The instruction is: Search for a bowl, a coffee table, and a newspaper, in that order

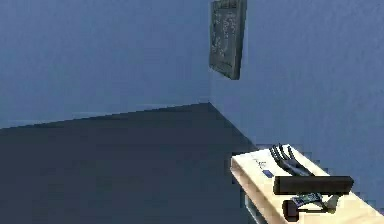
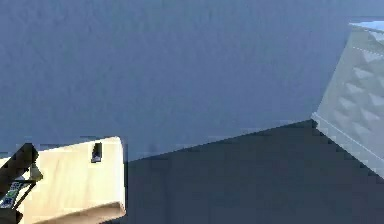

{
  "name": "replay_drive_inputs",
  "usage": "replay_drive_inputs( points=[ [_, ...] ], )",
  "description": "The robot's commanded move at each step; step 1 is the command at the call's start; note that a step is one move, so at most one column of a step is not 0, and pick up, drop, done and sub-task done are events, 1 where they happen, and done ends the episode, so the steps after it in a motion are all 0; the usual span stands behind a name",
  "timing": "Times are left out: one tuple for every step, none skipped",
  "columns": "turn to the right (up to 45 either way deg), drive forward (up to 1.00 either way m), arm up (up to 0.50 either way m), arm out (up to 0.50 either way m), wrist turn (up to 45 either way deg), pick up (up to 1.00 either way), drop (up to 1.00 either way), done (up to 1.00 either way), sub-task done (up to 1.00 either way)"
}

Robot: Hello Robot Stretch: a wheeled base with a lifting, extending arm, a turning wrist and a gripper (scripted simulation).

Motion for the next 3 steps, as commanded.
replay_drive_inputs(
  points=[
    [-45.0,0.00,0.00,0.00,0.0,0.00,0.00,0.00,0.00],
    [-45.0,0.00,0.00,0.00,0.0,0.00,0.00,0.00,0.00],
    [-45.0,0.00,0.00,0.00,0.0,0.00,0.00,0.00,0.00]
  ],
)
